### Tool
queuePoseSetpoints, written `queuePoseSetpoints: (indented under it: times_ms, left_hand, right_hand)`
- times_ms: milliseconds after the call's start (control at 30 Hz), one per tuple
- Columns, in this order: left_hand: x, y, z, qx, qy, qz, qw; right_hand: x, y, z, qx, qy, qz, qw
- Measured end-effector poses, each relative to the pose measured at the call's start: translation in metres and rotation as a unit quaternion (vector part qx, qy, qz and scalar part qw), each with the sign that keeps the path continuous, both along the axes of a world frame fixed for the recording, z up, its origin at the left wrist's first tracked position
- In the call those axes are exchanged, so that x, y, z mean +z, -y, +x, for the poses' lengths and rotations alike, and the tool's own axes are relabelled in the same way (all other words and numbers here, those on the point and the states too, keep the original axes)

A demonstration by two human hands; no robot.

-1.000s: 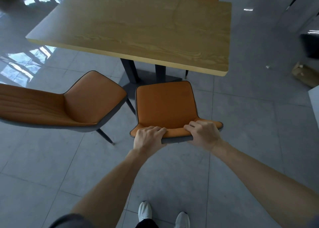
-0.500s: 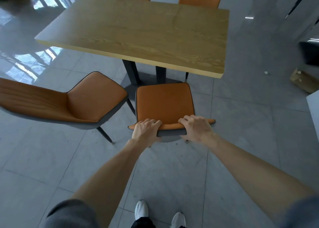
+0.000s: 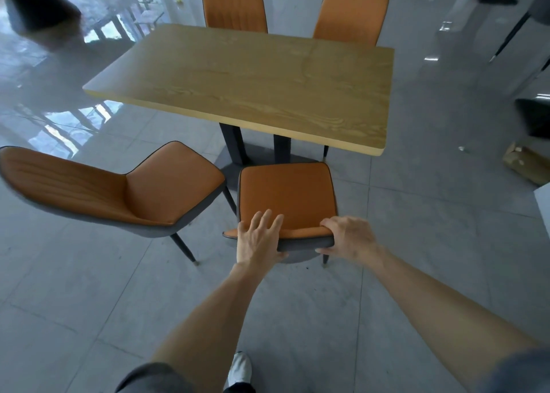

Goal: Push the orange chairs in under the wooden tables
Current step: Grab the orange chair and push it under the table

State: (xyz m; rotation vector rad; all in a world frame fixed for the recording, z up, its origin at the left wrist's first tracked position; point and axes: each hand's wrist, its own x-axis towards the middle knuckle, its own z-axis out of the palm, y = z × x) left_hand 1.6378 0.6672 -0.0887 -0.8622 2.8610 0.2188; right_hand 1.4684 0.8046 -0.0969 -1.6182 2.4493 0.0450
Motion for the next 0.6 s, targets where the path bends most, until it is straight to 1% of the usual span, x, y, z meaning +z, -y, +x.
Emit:
queuePoseSetpoints:
  times_ms: [100,200,467,600]
  left_hand:
    - [0.002,0.006,-0.002,-0.026,-0.007,-0.014,1.000]
    - [0.005,0.009,-0.002,-0.058,-0.016,-0.026,0.998]
    - [0.002,0.021,0.002,-0.120,-0.028,-0.013,0.992]
    - [0.001,0.047,0.010,-0.142,-0.027,-0.022,0.989]
  right_hand:
    - [-0.006,0.001,0.000,-0.008,-0.013,-0.032,0.999]
    - [-0.007,0.000,0.003,-0.024,-0.003,-0.055,0.998]
    - [-0.006,0.000,0.012,-0.072,-0.003,-0.076,0.995]
    - [-0.008,0.018,0.027,-0.083,-0.010,-0.089,0.993]
